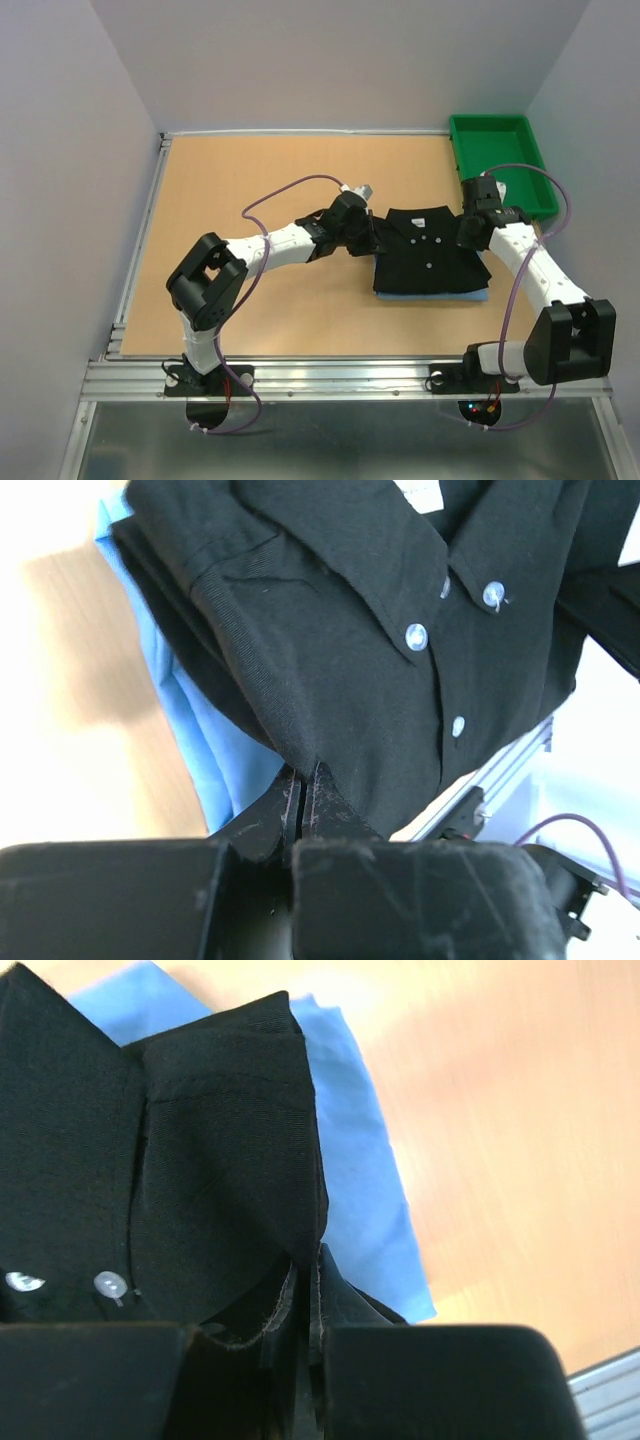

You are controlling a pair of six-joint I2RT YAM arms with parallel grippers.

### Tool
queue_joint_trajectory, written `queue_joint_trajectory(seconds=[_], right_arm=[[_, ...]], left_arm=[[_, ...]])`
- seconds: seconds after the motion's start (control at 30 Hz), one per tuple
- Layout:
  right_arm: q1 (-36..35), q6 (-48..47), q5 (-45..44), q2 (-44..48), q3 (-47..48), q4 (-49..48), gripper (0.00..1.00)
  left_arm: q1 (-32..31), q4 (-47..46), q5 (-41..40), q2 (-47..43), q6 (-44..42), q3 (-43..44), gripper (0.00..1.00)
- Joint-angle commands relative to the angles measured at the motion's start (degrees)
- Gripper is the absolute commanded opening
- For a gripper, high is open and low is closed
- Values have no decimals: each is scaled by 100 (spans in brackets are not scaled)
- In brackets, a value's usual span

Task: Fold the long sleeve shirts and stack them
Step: Neatly place the folded shirt to the corner

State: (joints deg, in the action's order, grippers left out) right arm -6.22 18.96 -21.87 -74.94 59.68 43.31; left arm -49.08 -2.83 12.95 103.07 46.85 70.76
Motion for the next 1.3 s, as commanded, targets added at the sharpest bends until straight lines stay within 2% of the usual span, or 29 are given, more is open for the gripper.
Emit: queue_joint_trajectory(seconds=[0.0,0.43,0.5,0.53,0.63,0.67,0.7,0.77,0.87,0.93,1.07,1.27], right_arm=[[182,29,-485,120,-343,-375,1],[446,117,-441,-416,-668,-1061,2],[446,160,-441,-486,-668,-1096,8],[446,169,-441,-522,-625,-1097,25],[437,204,-336,-496,-537,-1088,54],[446,204,-266,-391,-475,-1088,58],[446,222,-213,-321,-449,-1088,61],[446,213,-47,-110,-300,-1062,66],[446,266,182,119,-141,-1035,69],[446,371,515,268,8,-1044,69],[446,643,1139,278,97,-1105,62],[560,662,1061,172,-421,-1333,53]], left_arm=[[-32,-306,-100,29,-185,280,0],[-93,-552,-91,187,193,-185,0],[-93,-552,-108,249,272,-238,0],[-93,-552,-135,249,281,-264,3],[-93,-491,-301,161,298,-361,26],[-93,-456,-371,65,272,-370,51],[-93,-360,-424,12,255,-353,60],[-93,-167,-583,-145,184,-291,76],[-84,54,-820,-348,105,-177,86],[-84,212,-986,-559,70,-124,87],[-102,239,-1066,-622,-245,77,77],[-93,274,-1014,-173,-562,429,77]])
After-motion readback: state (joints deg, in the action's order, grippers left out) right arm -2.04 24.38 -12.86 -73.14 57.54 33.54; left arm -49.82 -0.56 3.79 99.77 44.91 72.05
